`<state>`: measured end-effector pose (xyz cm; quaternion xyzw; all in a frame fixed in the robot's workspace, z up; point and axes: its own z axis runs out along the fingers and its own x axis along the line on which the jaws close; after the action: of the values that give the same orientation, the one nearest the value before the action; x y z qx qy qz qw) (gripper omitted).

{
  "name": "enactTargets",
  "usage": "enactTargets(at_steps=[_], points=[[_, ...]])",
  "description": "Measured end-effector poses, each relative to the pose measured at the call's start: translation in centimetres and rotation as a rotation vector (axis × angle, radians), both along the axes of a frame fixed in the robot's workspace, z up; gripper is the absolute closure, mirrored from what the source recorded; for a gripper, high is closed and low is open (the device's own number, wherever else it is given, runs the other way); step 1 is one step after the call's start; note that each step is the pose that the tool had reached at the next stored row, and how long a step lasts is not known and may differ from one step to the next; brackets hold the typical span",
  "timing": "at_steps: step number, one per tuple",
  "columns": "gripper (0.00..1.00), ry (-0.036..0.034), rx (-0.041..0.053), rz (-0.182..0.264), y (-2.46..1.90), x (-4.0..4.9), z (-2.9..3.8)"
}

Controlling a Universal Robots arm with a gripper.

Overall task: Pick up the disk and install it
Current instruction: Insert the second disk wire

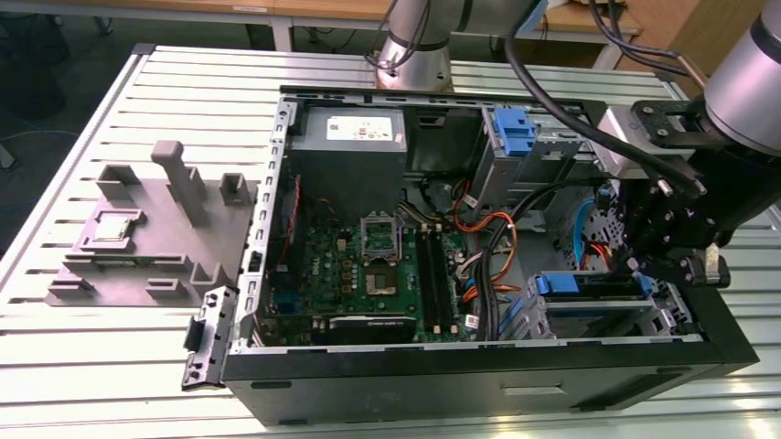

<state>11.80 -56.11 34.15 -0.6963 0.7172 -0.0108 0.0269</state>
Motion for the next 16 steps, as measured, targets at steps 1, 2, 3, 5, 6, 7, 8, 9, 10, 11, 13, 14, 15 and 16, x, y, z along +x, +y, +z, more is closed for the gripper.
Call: enactTargets(at_steps=[1,2,3,5,6,7,8,9,10,11,13,14,15,16], points=[[0.90,0.0000,0.0000,0.000,0.00,-0.08,0.00],[0.90,0.0000,-0.0001,0.000,0.00,-0.19,0.00],[0.90,0.0000,-0.0002,0.000,0.00,-0.35,0.01],[0.90,0.0000,0.0000,0.000,0.00,-0.62,0.00],[0.90,0.0000,0.0000,0.000,-0.01,-0.64,0.00],[0.90,0.0000,0.0000,0.000,-0.01,-0.64,0.00],[0.90,0.0000,-0.0002,0.000,0.00,-0.64,0.08],[0.90,0.0000,-0.0002,0.000,0.01,-0.64,0.24],[0.90,0.0000,0.0000,0.000,0.00,-0.64,0.47],[0.90,0.0000,0.0000,0.000,0.00,-0.64,0.71],[0.90,0.0000,0.0000,0.000,0.00,-0.64,1.17],[0.90,0.0000,-0.0001,0.000,0.00,-0.64,1.37],[0.90,0.0000,-0.0001,0.000,0.00,-0.64,1.56],[0.90,0.0000,0.0000,0.000,0.00,-0.64,1.65]])
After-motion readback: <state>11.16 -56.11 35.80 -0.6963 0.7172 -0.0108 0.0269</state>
